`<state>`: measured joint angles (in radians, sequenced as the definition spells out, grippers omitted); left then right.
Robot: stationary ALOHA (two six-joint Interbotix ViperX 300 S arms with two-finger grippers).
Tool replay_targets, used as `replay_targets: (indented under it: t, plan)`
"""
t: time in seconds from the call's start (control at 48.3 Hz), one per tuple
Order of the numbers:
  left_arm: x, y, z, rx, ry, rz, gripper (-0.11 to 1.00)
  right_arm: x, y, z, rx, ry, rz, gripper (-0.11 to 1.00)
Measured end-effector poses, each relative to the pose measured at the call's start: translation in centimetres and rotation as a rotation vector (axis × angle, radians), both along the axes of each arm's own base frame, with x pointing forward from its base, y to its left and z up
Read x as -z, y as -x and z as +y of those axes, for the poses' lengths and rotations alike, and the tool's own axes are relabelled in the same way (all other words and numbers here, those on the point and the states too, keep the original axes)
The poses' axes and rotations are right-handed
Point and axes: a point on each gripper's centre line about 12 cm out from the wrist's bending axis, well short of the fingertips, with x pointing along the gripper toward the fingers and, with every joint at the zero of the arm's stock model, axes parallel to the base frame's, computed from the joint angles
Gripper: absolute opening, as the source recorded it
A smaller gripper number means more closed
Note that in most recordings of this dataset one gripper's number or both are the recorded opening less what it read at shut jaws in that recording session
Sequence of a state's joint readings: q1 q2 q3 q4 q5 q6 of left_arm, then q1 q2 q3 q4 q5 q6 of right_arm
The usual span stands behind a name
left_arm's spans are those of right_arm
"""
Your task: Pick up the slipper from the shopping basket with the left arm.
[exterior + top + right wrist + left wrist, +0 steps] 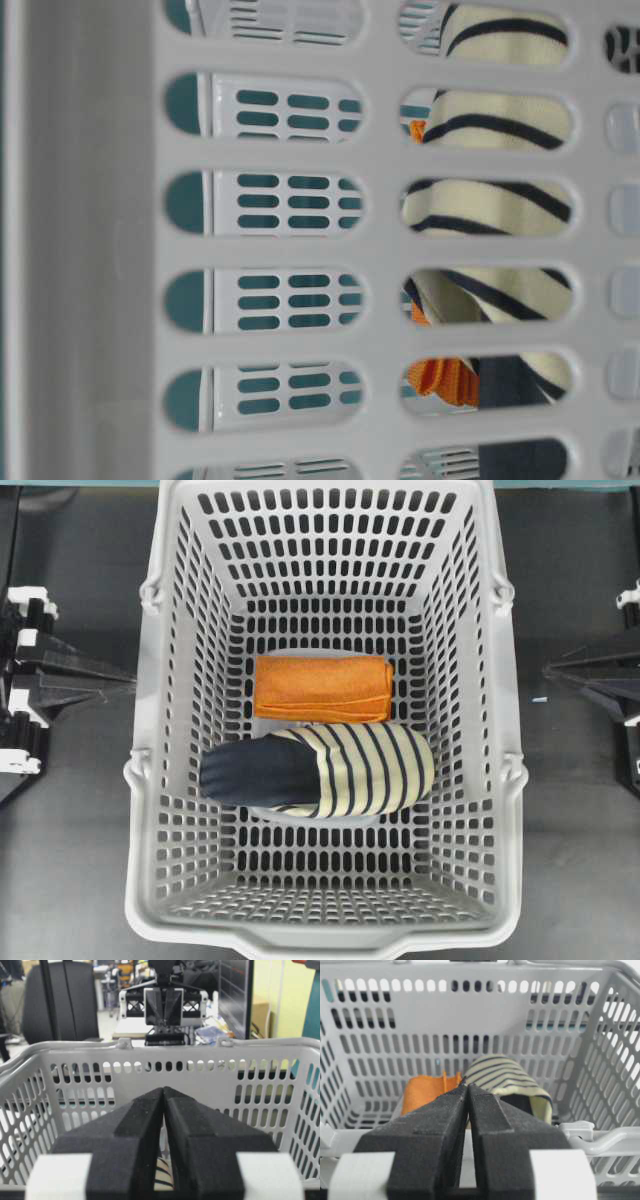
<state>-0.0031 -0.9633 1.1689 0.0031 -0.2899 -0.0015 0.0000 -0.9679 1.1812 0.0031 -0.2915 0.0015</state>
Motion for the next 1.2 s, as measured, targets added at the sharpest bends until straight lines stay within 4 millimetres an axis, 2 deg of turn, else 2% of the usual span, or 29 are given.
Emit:
replay_targets:
  t: [0.062, 0.228, 0.414, 0.58, 0.829, 1.098, 1.16, 1.202]
  plan:
    - [-0.3, -0.1, -0.2, 0.009, 0.002, 0.006, 0.01, 0.0, 0.0, 0.0, 0.0, 0.0, 0.0, 0.02]
    - [-3.9, -1.4, -1.4, 0.068, -0.001, 0.06, 0.0, 0.0, 0.3, 0.0, -0.001, -0.014, 0.012, -0.01]
    - [-6.5, -4.5, -2.0, 0.077, -0.009, 0.21, 0.0, -0.5, 1.2, 0.0, -0.003, -0.014, 0.02, -0.01]
    - [-7.7, -8.0, -2.5, 0.081, -0.015, 0.343, 0.0, -0.8, 2.1, 0.1, -0.004, -0.015, 0.055, -0.01]
    - [-6.9, -13.6, -3.8, 0.092, -0.034, 0.603, 0.0, -0.5, 2.9, 0.1, -0.005, -0.015, 0.117, -0.01]
    - [-4.8, -19.9, -4.6, 0.072, -0.03, 0.875, 0.01, -0.4, 2.9, 0.1, -0.005, -0.015, 0.126, -0.01]
    - [-4.1, -20.9, -4.7, 0.067, -0.035, 0.943, 0.05, -0.5, 3.0, 0.1, -0.005, -0.015, 0.124, -0.01]
    - [-3.4, -21.5, -4.8, 0.063, -0.035, 0.991, 0.13, -0.5, 3.0, 0.1, -0.005, -0.015, 0.123, -0.01]
